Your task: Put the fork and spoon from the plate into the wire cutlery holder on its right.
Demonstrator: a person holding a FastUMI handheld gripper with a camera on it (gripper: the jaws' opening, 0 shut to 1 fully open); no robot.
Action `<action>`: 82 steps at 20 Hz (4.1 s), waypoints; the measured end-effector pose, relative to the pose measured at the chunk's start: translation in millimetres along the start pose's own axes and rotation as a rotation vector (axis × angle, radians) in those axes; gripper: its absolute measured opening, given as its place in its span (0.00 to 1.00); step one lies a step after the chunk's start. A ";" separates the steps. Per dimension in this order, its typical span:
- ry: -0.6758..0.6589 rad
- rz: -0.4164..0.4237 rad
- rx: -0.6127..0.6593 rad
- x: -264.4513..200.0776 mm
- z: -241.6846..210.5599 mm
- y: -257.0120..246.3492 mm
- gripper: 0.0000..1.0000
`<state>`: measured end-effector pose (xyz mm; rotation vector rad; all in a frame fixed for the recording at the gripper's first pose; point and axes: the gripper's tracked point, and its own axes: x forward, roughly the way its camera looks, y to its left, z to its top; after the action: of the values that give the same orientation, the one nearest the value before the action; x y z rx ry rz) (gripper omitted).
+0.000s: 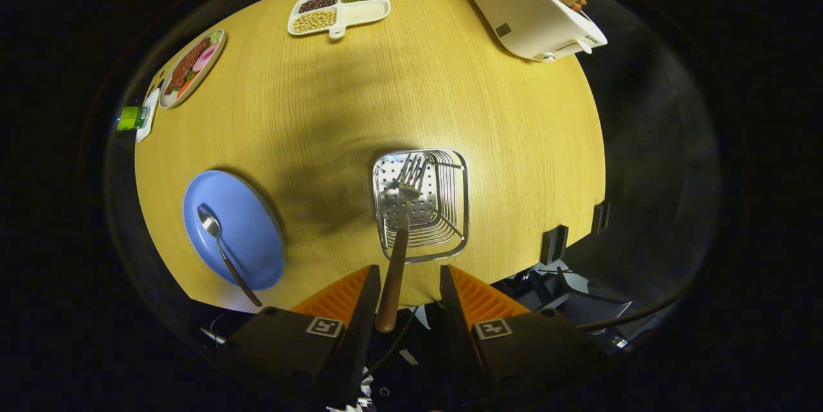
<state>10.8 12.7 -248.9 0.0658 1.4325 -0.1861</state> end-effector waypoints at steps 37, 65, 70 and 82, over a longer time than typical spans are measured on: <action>-0.264 0.096 -0.393 54.5 -61.3 264.2 0.86; -0.285 0.074 -0.273 -0.8 -48.9 235.0 0.06; -0.286 0.065 -0.293 6.0 -52.5 237.3 0.06; -0.395 0.008 -0.305 -44.6 -37.3 218.8 0.06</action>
<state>5.2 237.8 -224.6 -0.2057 1.0529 0.0278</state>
